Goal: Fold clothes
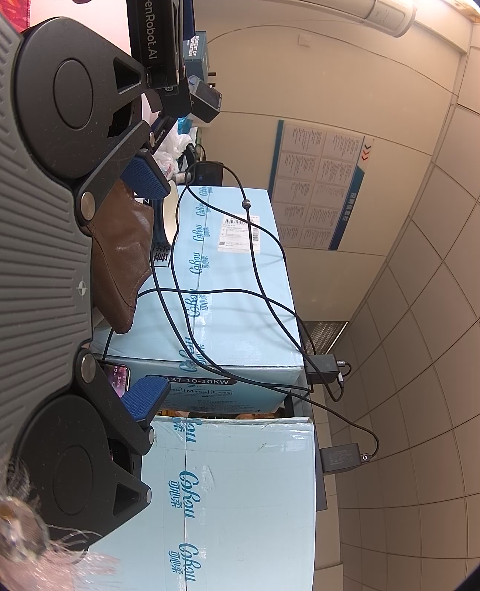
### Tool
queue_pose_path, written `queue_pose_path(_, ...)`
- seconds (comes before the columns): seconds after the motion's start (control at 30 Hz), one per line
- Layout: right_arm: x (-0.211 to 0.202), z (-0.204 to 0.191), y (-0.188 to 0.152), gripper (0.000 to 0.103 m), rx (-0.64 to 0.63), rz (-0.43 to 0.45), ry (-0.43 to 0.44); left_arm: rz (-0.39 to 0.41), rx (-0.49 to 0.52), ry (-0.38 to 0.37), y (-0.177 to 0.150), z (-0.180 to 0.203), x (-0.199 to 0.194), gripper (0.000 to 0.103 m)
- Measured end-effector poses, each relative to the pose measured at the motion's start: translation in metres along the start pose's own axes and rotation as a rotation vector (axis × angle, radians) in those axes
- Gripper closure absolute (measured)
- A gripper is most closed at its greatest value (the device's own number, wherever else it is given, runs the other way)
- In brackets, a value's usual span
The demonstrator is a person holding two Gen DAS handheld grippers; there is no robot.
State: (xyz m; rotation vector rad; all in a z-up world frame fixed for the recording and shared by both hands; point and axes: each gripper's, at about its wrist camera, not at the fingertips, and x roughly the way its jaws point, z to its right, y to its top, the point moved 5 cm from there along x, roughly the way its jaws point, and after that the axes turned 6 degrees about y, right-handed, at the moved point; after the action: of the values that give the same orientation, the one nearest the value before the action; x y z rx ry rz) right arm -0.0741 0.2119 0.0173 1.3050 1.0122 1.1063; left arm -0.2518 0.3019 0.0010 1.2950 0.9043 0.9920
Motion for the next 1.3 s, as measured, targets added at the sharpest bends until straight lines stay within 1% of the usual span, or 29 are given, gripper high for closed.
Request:
queue_pose_path(0.23, -0.0001, -0.0009, -0.0001, 0.000, -0.004, -0.002, 0.000, -0.010, 0.008, 0.018, -0.0006, 0.0007, 0.0014, 0.000)
queue_pose_path(1.3, 0.0011, -0.0014, -0.0003, 0.000, -0.004, -0.004, 0.000, -0.005, 0.008, 0.029, 0.0000, 0.0002, 0.0014, 0.000)
